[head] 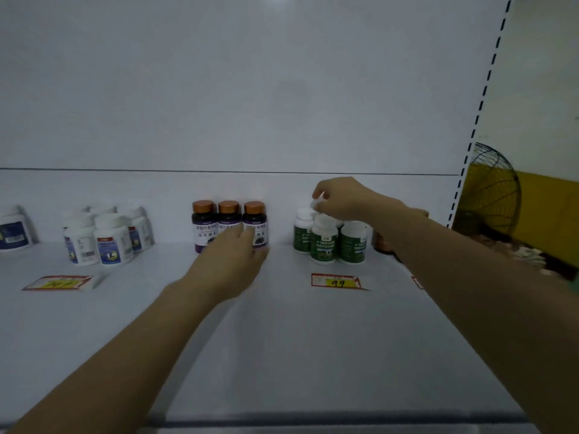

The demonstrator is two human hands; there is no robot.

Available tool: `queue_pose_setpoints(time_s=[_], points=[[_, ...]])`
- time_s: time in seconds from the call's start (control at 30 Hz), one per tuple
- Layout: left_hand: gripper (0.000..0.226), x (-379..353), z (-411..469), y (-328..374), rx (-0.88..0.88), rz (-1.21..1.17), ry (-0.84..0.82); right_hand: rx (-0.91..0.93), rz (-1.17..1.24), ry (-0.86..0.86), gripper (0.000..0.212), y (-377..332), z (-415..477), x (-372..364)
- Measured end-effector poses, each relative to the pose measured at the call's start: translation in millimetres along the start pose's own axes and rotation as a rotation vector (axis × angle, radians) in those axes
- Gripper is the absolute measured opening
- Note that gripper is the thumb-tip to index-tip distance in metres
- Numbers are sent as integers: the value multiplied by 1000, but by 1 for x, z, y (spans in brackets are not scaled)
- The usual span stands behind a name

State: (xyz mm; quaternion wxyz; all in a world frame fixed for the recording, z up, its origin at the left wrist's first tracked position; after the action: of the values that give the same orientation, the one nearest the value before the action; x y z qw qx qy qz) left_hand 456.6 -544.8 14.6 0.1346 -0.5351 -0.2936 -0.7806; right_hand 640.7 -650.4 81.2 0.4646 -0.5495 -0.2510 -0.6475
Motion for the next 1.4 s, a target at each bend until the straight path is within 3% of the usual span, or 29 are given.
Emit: queue_pose_setpoints(time_s=[0.13, 0.37, 0.7, 0.77, 0.87, 1.03, 1.17, 1.4], points=[[58, -38, -11, 49, 33, 138, -97, 47, -62, -93, 41, 13, -4, -20], [57, -75, -13, 58, 79, 176, -281, 90, -92, -32, 38, 22, -14, -37], [61, -77, -12, 54, 83, 206, -354, 174, 140, 131, 32, 16, -21, -14], [62, -71, -11, 58, 110, 116, -338, 208, 269, 178, 31, 12, -26, -3], [65, -52, -8, 66, 175, -280, -240, 232, 426, 235, 29, 8, -33, 12], [49, -29, 2, 69, 33, -901, -254, 234, 559, 324, 26, 7, -38, 17], [36, -36, 5, 67, 1, -1036, -242, 209, 667, 365, 27, 17, -38, 0], [33, -42, 10, 68, 36, -1023, -274, 202, 904, 359, 30, 26, -44, -18]])
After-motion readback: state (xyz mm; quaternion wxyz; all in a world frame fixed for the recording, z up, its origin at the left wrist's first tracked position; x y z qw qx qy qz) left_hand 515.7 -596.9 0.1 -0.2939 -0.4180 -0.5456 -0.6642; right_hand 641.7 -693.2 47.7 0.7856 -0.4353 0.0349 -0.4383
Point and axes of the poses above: each hand's wrist, its own z-axis towards the middle knuckle, its own x-axis out of the back of the hand, y = z × x, the point moved 1 cm from there along z, towards the middle knuckle, and after that the axes turned 8 degrees about x, right-handed, at the moved point
